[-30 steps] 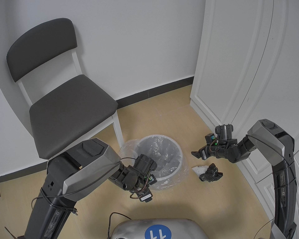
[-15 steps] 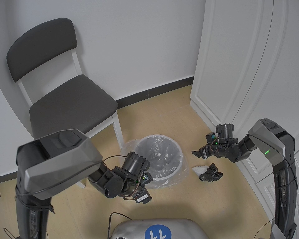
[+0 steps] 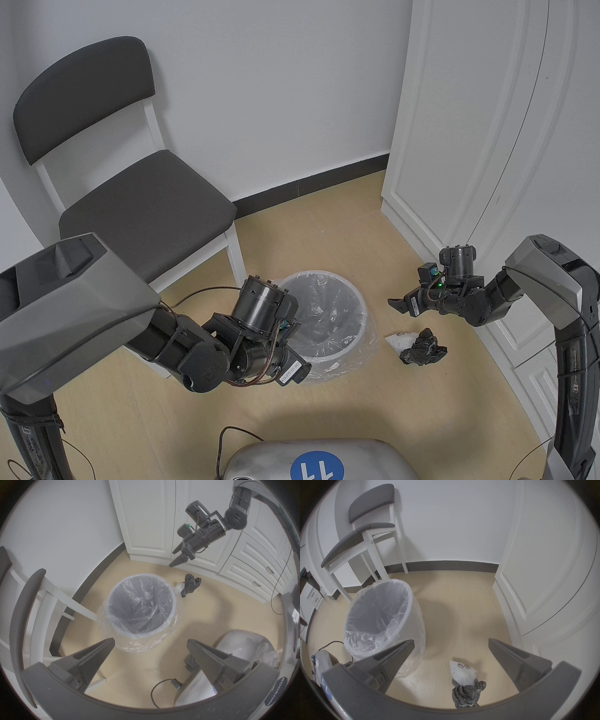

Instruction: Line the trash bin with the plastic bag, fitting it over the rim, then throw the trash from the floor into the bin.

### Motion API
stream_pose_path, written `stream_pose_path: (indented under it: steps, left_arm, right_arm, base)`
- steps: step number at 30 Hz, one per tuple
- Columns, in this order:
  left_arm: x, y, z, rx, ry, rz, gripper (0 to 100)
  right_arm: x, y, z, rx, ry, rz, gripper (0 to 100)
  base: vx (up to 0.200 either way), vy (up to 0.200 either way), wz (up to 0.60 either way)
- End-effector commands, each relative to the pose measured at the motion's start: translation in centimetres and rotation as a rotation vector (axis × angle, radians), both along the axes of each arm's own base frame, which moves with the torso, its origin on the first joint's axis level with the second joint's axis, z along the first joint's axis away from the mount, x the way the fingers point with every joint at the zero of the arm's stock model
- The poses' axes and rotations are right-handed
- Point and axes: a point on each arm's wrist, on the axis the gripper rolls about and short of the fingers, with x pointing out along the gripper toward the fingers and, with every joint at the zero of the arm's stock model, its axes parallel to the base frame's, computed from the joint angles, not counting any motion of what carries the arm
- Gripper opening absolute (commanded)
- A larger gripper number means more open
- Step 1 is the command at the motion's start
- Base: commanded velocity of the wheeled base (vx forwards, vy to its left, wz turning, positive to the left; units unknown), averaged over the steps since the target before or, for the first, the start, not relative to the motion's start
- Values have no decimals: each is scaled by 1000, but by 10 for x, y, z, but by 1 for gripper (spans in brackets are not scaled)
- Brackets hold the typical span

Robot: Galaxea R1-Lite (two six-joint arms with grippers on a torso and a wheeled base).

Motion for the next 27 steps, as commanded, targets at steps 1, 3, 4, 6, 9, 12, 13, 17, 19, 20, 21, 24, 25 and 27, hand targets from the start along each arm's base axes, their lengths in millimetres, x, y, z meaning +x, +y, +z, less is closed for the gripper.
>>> stream_pose_path:
  steps: [1, 3, 4, 6, 9, 12, 13, 17, 19, 20, 21, 24, 25, 27]
  left_arm:
    - [0, -10, 10, -28, -35, 10, 100]
    - [3, -14, 11, -37, -46, 9, 100]
    - [8, -19, 13, -50, -61, 8, 100]
    - [12, -23, 12, -66, -82, 11, 100]
    - [18, -27, 7, -86, -124, 19, 100]
    - [23, -33, 6, -132, -217, 43, 100]
    - [22, -33, 6, -131, -218, 45, 100]
    - [15, -31, 3, -139, -206, 51, 100]
    - [14, -31, 3, -165, -203, 65, 100]
    - [13, -32, 4, -171, -204, 66, 100]
    - [14, -33, 2, -180, -201, 79, 100]
    - [15, -32, 0, -169, -207, 109, 100]
    - [22, -31, -4, -170, -211, 141, 100]
    - [32, -29, -8, -179, -205, 173, 100]
  right_arm:
    - [-16, -16, 19, 15, -103, -17, 100]
    - [-20, -26, 28, 37, -198, -30, 100]
    - [-28, -37, 38, 43, -231, -55, 100]
    - [-43, -42, 49, 59, -218, -82, 100]
    - [-61, -44, 54, 119, -174, -114, 100]
    - [-92, -47, 67, 191, -131, -159, 100]
    - [-102, -49, 68, 195, -117, -169, 100]
    - [-130, -53, 61, 164, -68, -237, 100]
    - [-138, -50, 59, 143, -55, -276, 100]
    - [-138, -49, 58, 142, -54, -277, 100]
    - [-139, -46, 58, 160, -50, -293, 100]
    - [-139, -44, 58, 214, -36, -322, 100]
    - [-134, -46, 58, 269, -21, -353, 100]
    - [-125, -47, 56, 299, -16, -372, 100]
  base:
    - [0, 0, 0]
    - [0, 0, 0]
    - [0, 0, 0]
    - [0, 0, 0]
    - [0, 0, 0]
    - [0, 0, 0]
    - [0, 0, 0]
    - [0, 0, 0]
    - [0, 0, 0]
    - [0, 0, 0]
    - [0, 0, 0]
    - [0, 0, 0]
    - [0, 0, 0]
    - [0, 0, 0]
